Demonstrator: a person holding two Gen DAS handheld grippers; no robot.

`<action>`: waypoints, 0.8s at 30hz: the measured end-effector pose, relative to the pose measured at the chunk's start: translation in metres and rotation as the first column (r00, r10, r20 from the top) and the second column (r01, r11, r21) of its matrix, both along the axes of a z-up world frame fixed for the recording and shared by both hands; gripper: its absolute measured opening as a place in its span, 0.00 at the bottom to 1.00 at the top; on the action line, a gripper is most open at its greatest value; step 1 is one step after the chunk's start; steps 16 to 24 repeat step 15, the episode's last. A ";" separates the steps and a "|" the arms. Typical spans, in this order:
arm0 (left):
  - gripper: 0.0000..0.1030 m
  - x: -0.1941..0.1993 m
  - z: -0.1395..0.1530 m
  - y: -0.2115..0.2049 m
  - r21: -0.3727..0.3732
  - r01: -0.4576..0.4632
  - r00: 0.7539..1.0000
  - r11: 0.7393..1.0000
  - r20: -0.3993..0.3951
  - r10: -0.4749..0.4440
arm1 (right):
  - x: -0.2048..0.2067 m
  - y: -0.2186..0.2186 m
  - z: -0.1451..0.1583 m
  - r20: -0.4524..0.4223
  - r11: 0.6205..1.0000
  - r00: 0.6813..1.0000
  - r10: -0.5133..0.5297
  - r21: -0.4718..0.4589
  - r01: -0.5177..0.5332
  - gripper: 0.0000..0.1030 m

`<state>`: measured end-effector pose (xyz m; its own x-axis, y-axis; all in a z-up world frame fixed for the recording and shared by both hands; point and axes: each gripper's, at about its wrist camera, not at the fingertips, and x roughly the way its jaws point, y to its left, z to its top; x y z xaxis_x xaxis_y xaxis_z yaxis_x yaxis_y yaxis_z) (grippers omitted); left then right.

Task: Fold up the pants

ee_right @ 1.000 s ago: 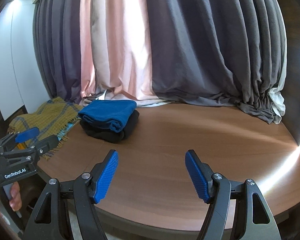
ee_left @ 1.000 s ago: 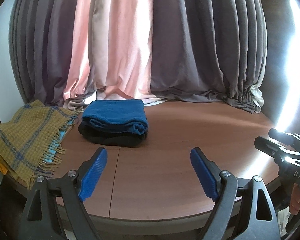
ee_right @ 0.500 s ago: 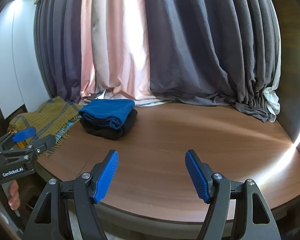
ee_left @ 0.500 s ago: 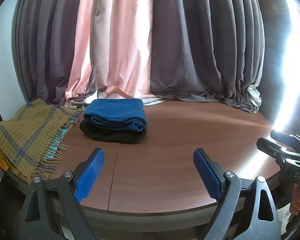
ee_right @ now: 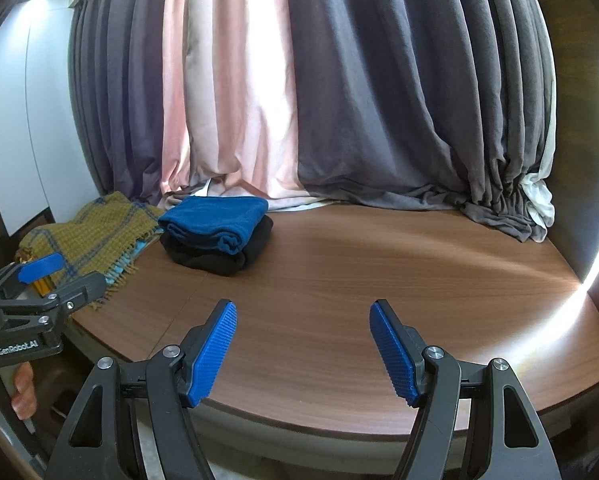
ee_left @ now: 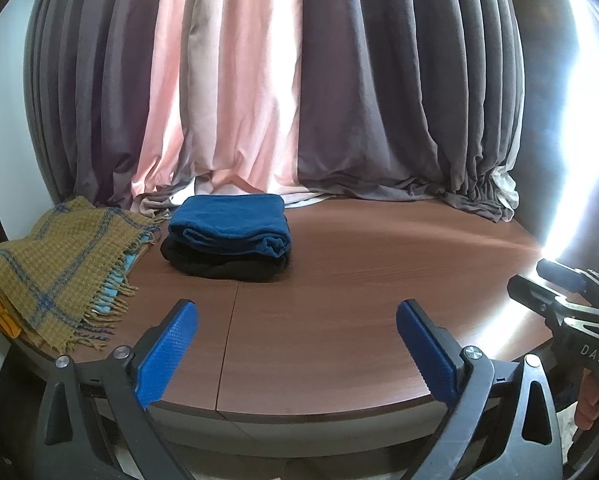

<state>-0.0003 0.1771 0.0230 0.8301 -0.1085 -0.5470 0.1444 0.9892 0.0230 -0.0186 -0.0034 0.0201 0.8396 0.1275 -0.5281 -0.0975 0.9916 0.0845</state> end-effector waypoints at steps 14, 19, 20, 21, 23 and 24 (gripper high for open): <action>0.99 -0.001 0.000 -0.006 0.016 -0.012 1.000 1.000 -0.003 0.012 | -0.004 -0.001 0.000 -0.004 1.000 1.000 -0.004 0.001 0.004 0.68; 0.99 -0.002 0.000 -0.006 0.017 -0.014 1.000 1.000 -0.004 0.014 | -0.004 -0.001 0.000 -0.004 1.000 1.000 -0.004 0.002 0.004 0.68; 0.99 -0.002 0.000 -0.006 0.017 -0.014 1.000 1.000 -0.004 0.014 | -0.004 -0.001 0.000 -0.004 1.000 1.000 -0.004 0.002 0.004 0.68; 0.99 -0.002 0.000 -0.006 0.017 -0.014 1.000 1.000 -0.004 0.014 | -0.004 -0.001 0.000 -0.004 1.000 1.000 -0.004 0.002 0.004 0.68; 0.99 -0.002 0.000 -0.006 0.017 -0.014 1.000 1.000 -0.004 0.014 | -0.004 -0.001 0.000 -0.004 1.000 1.000 -0.004 0.002 0.004 0.68; 0.99 -0.002 0.000 -0.006 0.017 -0.014 1.000 1.000 -0.004 0.014 | -0.004 -0.001 0.000 -0.004 1.000 1.000 -0.004 0.002 0.004 0.68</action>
